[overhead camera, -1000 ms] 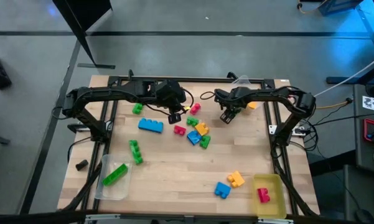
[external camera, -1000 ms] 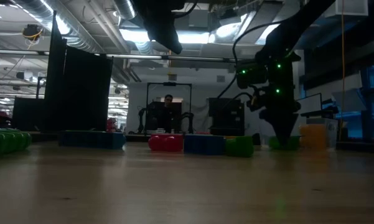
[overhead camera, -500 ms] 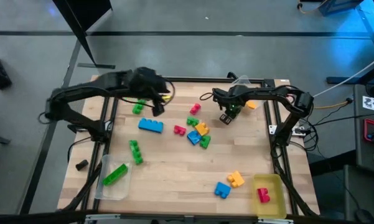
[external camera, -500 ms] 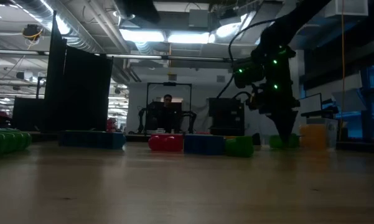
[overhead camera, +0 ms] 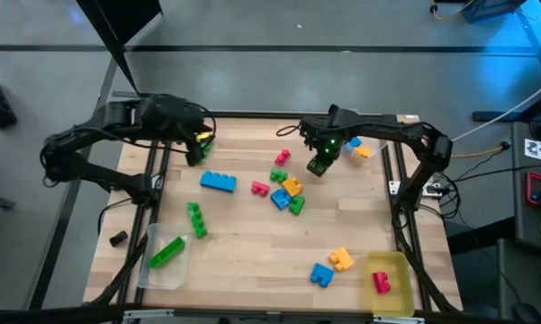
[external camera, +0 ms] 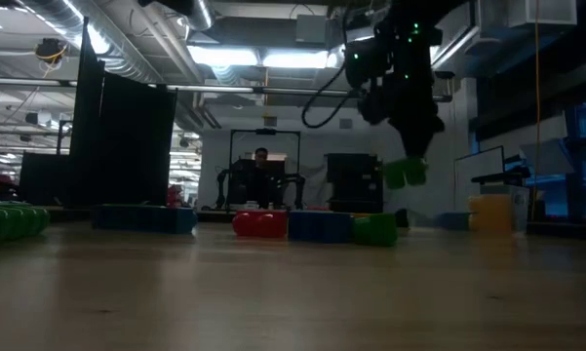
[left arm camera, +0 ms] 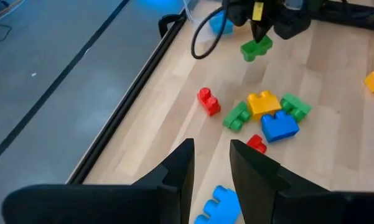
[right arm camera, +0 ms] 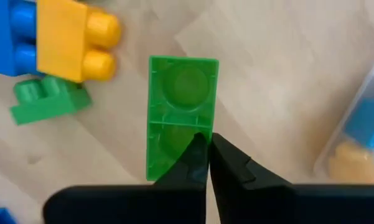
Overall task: Sort blocks by size
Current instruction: Put the top right 2 stud green game piece into the yellow bin
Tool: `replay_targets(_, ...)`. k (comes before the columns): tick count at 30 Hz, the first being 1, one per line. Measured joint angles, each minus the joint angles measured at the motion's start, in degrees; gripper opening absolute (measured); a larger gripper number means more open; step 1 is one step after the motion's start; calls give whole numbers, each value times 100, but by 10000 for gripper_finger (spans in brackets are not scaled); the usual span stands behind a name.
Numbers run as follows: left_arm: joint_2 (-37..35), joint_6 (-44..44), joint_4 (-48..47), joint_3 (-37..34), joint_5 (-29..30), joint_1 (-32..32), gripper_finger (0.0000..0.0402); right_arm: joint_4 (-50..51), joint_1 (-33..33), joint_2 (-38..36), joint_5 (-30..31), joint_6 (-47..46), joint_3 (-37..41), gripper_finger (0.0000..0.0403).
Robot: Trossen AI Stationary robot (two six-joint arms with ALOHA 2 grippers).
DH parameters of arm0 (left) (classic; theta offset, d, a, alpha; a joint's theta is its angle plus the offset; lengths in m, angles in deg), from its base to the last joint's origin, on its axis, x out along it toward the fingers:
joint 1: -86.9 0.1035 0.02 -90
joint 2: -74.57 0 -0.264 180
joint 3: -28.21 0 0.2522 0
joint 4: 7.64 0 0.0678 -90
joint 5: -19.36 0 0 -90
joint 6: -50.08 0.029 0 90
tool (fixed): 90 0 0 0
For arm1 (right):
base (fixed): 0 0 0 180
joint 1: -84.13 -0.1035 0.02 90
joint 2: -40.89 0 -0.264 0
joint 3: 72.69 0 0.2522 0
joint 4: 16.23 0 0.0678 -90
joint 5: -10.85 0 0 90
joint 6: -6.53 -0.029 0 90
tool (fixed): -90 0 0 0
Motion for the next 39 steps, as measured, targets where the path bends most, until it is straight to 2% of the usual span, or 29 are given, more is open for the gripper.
replay_targets(3, -81, 20, -29, 0, 0, 2, 88, 202, -170, 0, -135, -72, -178, 4)
replay_targets(8, -55, 220, -26, 0, 81, 6, 88, 1069, -651, -4, -731, -364, -466, 6)
replay_targets(12, 110, 284, -26, 0, 93, 6, 88, 1698, -1304, -9, -817, -785, -656, 4)
replay_targets(17, 419, 284, -26, 0, 93, 6, 88, 1971, -2394, -9, -926, -1604, -741, 3)
replay_targets(23, 939, 292, -20, 0, 92, 6, 88, 1976, -3951, -11, -1036, -3102, -743, 3)
replay_targets(30, 1502, 634, 65, 0, 92, 6, 88, 1981, -5683, -11, -1225, -5293, -743, 2)
replay_targets(39, 1740, 549, 92, 0, 92, 6, 88, 1885, -7386, -15, -1355, -7721, -742, 3)
